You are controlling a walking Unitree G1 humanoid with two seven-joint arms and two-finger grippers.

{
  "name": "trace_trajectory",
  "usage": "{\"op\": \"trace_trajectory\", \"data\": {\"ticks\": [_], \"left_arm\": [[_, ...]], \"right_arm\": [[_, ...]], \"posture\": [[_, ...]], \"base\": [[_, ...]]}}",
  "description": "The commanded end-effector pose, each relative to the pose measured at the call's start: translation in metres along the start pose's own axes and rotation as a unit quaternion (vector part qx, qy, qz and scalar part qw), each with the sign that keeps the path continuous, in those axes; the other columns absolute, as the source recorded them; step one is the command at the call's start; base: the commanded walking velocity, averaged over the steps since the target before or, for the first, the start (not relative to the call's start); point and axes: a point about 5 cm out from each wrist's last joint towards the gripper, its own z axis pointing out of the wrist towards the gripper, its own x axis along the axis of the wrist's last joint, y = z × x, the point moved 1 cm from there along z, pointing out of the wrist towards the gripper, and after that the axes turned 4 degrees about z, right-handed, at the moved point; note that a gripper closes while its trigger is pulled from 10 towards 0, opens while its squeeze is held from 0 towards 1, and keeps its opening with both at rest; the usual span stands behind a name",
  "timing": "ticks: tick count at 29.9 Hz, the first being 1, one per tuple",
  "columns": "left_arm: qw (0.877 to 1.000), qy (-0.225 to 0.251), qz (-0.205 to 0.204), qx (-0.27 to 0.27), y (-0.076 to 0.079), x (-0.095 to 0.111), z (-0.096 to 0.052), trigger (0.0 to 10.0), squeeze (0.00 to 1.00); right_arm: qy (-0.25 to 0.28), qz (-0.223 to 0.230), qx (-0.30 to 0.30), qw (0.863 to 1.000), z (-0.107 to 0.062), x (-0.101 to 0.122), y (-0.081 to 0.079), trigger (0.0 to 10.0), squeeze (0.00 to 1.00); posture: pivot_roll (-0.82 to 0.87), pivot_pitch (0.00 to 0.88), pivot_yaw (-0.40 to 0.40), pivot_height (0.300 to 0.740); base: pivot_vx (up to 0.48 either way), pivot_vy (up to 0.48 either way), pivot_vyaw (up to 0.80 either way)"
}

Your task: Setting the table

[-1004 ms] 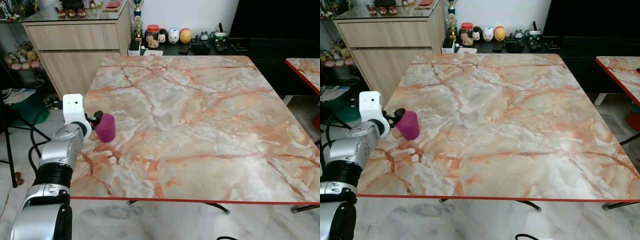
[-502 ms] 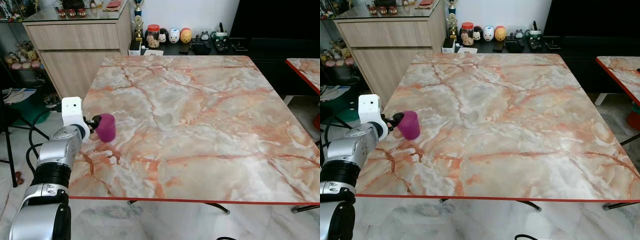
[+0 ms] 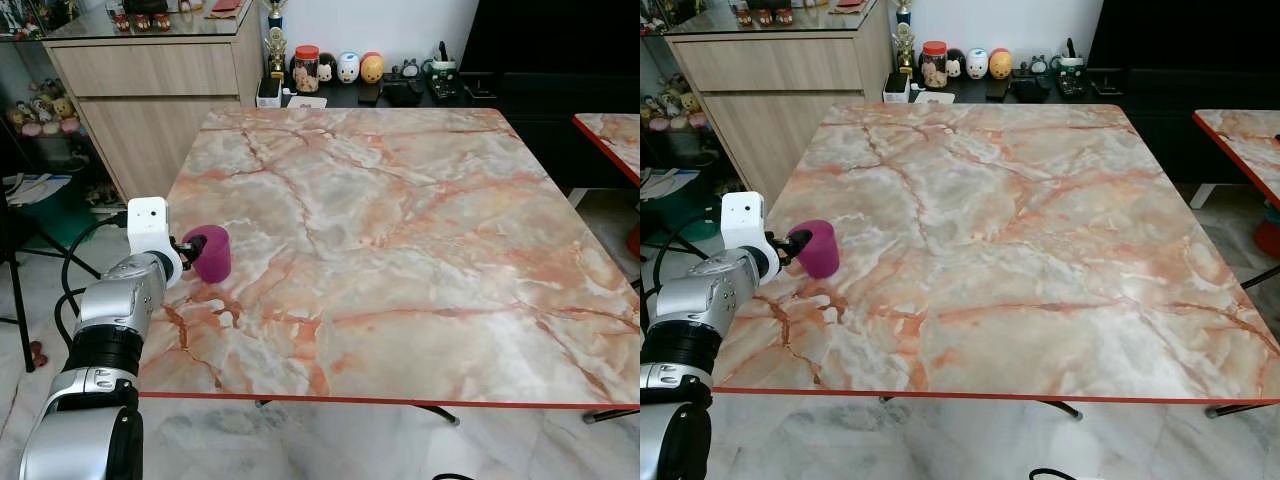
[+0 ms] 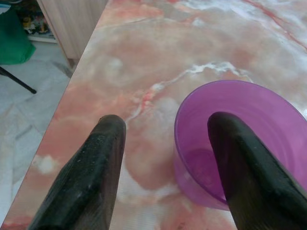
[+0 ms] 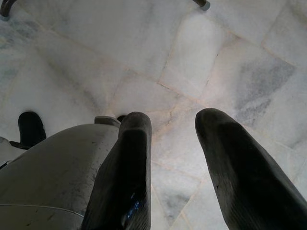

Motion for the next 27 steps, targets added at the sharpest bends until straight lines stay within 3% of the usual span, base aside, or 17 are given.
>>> {"op": "trace_trajectory", "data": {"ticks": [1, 2, 3, 5, 6, 27], "left_arm": [[1.000, 0.002, -0.005, -0.003, 0.0004, 0.0030, -0.0008, 1.9, 0.00], [1.000, 0.002, -0.005, -0.003, 0.0004, 0.0030, -0.0008, 1.9, 0.00], [1.000, 0.003, -0.004, -0.005, 0.0005, 0.0035, -0.0009, 0.6, 0.00], [1.000, 0.003, -0.004, -0.005, 0.0006, 0.0037, -0.0010, 0.6, 0.00], [1.000, 0.003, -0.004, -0.006, 0.0006, 0.0040, -0.0012, 0.0, 0.00], [0.999, -0.002, 0.017, -0.047, 0.0089, 0.0048, -0.0038, 0.0, 0.00]], "right_arm": [[-0.005, 0.003, -0.002, 1.000, -0.0004, -0.0020, 0.0013, 10.0, 0.00], [-0.005, 0.003, -0.002, 1.000, -0.0004, -0.0020, 0.0013, 10.0, 0.00], [-0.005, 0.003, -0.002, 1.000, -0.0004, -0.0019, 0.0013, 10.0, 0.00], [-0.005, 0.003, -0.002, 1.000, -0.0004, -0.0019, 0.0013, 10.0, 0.00], [-0.006, 0.004, -0.002, 1.000, -0.0004, -0.0019, 0.0015, 10.0, 0.00], [-0.008, 0.003, 0.001, 1.000, 0.0000, -0.0012, 0.0011, 10.0, 0.00]], "posture": [[0.03, 0.000, -0.012, 0.736], [0.03, 0.000, -0.012, 0.736], [0.03, 0.000, -0.012, 0.736], [0.03, 0.000, -0.011, 0.736], [0.03, 0.000, -0.011, 0.736], [0.03, 0.000, -0.011, 0.736]], "base": [[0.000, 0.000, 0.00], [0.000, 0.000, 0.00], [0.000, 0.000, 0.00], [0.000, 0.000, 0.00], [0.000, 0.000, 0.00], [0.000, 0.000, 0.00]]}}
